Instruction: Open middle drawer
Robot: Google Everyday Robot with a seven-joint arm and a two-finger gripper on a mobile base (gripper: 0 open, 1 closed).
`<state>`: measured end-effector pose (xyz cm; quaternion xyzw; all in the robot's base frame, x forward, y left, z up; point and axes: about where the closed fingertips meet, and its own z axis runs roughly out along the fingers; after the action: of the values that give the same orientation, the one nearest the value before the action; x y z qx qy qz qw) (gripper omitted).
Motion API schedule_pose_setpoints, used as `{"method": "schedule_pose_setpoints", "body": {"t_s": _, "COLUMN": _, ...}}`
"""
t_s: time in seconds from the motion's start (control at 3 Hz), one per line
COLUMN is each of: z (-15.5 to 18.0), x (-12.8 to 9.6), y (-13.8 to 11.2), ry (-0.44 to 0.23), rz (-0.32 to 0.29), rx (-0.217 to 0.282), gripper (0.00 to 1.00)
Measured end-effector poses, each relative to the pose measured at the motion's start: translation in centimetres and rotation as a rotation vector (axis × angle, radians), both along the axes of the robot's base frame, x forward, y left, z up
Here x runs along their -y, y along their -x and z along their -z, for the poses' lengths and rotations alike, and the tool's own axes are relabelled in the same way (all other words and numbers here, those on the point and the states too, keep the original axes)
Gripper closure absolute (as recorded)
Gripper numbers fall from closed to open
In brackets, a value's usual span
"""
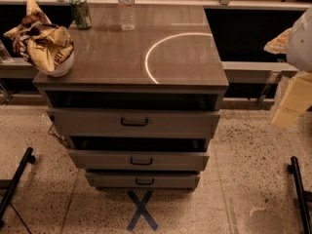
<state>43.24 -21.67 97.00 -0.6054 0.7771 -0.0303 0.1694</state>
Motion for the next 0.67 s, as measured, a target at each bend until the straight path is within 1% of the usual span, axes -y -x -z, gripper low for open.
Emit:
{"method": "schedule_pose_setpoints", "body": {"t_s": 0.33, "z": 1.7, "x": -1.0, "y": 1.9, "ry": -0.032, "rz": -0.022, "rx": 0.03, "gripper": 0.0}}
{"method": "schedule_pose_setpoints", "body": {"t_s": 0.67, "z": 7.3, "x": -2.2, "y": 3.1, "ry": -0.074, "rz": -0.039, "rx": 0.044, "gripper": 0.0}}
